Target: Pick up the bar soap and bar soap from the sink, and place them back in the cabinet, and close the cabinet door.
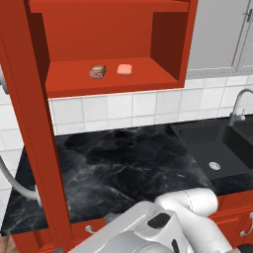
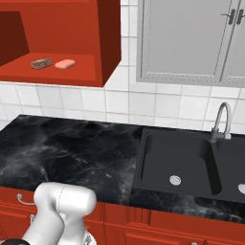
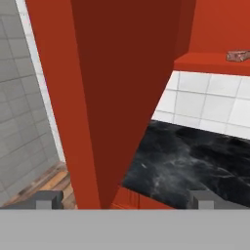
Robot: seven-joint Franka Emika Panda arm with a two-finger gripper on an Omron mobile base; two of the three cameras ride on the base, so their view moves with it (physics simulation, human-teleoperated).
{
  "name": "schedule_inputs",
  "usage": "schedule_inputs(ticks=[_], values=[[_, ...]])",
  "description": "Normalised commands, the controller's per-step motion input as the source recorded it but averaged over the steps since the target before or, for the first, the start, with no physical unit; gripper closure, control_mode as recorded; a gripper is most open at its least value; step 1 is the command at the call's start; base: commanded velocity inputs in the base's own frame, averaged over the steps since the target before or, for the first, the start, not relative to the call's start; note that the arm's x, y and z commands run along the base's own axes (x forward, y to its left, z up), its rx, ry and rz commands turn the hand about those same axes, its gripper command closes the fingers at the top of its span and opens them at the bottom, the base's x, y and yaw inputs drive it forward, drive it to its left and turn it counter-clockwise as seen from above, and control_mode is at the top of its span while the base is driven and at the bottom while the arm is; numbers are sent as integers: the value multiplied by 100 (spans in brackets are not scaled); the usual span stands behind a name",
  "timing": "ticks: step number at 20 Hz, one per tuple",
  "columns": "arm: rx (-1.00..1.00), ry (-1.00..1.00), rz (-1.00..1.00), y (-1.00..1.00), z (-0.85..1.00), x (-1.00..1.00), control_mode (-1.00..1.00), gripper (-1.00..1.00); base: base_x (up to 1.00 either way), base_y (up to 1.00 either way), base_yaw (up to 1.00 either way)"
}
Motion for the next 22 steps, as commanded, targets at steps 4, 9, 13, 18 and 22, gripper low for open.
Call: schedule_inputs(ticks=[4, 9, 13, 18, 22], values=[[0, 0, 0, 19, 0, 0, -100, -100, 0, 0, 0], [0, 0, 0, 17, 0, 0, -100, -100, 0, 0, 0], [1, 0, 0, 13, 3, 0, -100, -100, 0, 0, 0], [2, 0, 0, 5, 4, 0, -100, -100, 0, 0, 0], [0, 0, 0, 6, 0, 0, -100, -100, 0, 0, 0]])
